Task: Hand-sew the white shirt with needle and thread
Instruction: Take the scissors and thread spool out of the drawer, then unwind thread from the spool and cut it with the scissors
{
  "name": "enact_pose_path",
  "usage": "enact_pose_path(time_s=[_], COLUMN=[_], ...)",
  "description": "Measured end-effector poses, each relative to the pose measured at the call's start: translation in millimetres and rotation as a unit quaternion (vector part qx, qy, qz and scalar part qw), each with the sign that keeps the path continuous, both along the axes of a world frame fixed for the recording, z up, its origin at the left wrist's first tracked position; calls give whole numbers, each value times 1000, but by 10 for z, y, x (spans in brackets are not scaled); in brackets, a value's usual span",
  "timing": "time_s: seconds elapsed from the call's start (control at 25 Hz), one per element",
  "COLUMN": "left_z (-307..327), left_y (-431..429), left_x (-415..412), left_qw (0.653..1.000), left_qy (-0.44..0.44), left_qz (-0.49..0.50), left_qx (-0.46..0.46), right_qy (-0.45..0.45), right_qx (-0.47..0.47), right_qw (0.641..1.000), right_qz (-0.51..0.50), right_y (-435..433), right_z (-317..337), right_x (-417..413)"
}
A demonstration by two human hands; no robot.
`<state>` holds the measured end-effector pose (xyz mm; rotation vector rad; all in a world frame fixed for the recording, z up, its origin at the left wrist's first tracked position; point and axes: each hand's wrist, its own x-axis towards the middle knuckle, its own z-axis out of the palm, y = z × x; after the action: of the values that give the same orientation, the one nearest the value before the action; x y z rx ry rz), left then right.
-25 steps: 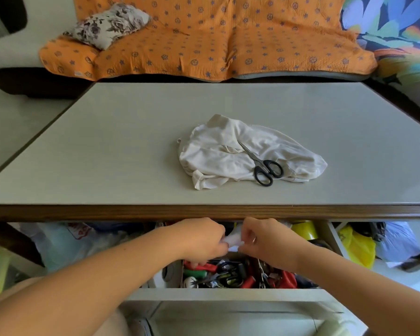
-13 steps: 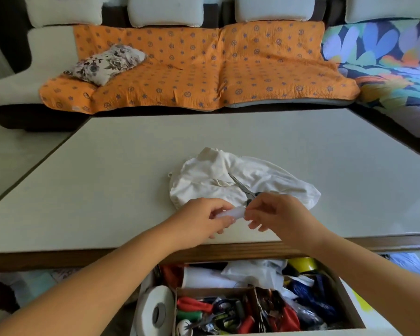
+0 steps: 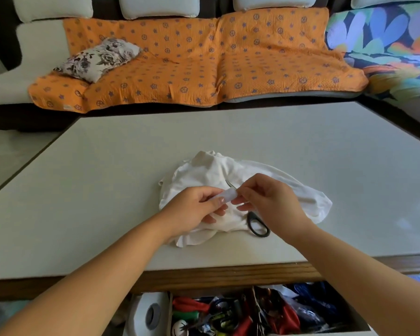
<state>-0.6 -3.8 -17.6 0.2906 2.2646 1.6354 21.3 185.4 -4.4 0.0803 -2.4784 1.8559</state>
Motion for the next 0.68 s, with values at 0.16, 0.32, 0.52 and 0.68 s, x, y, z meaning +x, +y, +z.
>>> enact_pose_path(time_s=[0.16, 0.32, 0.52, 0.68], left_z=[-15, -9, 26, 50], left_y=[5, 51, 92, 84], left_x=[-90, -183, -211, -200], left_qw=[999, 998, 998, 997], left_qy=[-25, -50, -61, -63], left_qz=[12, 0, -2, -7], left_qx=[16, 24, 36, 39], right_qy=[-35, -51, -62, -72], right_qx=[-44, -85, -119, -145], right_qw=[998, 995, 991, 987], right_qz=[4, -1, -3, 2], right_y=[8, 35, 67, 73], right_z=[-21, -67, -85, -55], right_x=[-117, -197, -203, -170])
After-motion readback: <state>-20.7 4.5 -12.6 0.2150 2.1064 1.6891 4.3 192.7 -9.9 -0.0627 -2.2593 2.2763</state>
